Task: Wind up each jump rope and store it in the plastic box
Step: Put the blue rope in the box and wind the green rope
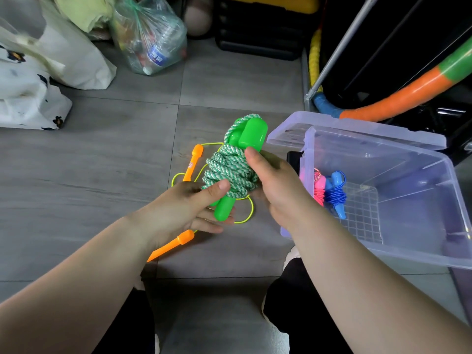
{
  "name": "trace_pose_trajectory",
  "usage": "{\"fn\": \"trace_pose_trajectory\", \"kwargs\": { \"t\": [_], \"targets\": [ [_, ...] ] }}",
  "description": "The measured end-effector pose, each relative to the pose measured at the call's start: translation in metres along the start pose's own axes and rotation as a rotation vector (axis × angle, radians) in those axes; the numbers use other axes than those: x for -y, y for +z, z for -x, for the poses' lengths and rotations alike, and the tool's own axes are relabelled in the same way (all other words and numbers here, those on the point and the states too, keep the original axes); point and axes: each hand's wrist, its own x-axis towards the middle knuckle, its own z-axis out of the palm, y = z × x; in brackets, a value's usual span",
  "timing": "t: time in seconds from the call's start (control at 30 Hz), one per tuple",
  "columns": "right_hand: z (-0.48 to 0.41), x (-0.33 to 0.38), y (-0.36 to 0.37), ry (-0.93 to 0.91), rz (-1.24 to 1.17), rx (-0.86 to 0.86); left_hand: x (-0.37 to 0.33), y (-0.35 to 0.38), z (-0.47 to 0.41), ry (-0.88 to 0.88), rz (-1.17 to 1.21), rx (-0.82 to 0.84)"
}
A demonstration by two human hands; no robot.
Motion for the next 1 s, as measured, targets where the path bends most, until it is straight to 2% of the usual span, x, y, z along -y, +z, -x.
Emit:
{"fn": "trace_pose_trajectory", "kwargs": {
  "t": [0.17,0.3,0.47,0.7,0.87,1.0],
  "targets": [
    [-0.005,0.0,-0.001,0.04,-0.138,-0.022,-0.003,-0.001,-0.001,0.037,0.017,-0.096],
    [-0.004,-0.003,-0.005,0.003,-0.005,-0.07,-0.004,-0.003,-0.001,0.055,0.01,-0.143],
    [-0.006,-0.004,-0.004,-0.005,-0.051,-0.196,-0.004,-0.001,-0.002,0.026,0.034,-0.112],
    [-0.009,0.0,-0.008,0.097,-0.339,-0.172,-0.006,0.004,0.003,0.005,0.088,0.026],
    [-0.011,-0.001,-0.007,-0.012,-0.114,-0.227,-0.005,0.003,0.003,-0.018,0.072,0.006],
    [-0.011,0.0,-0.005,-0.088,-0.104,-0.296,-0.005,0.001,0.001,-0.045,0.063,-0.083]
  ]
}}
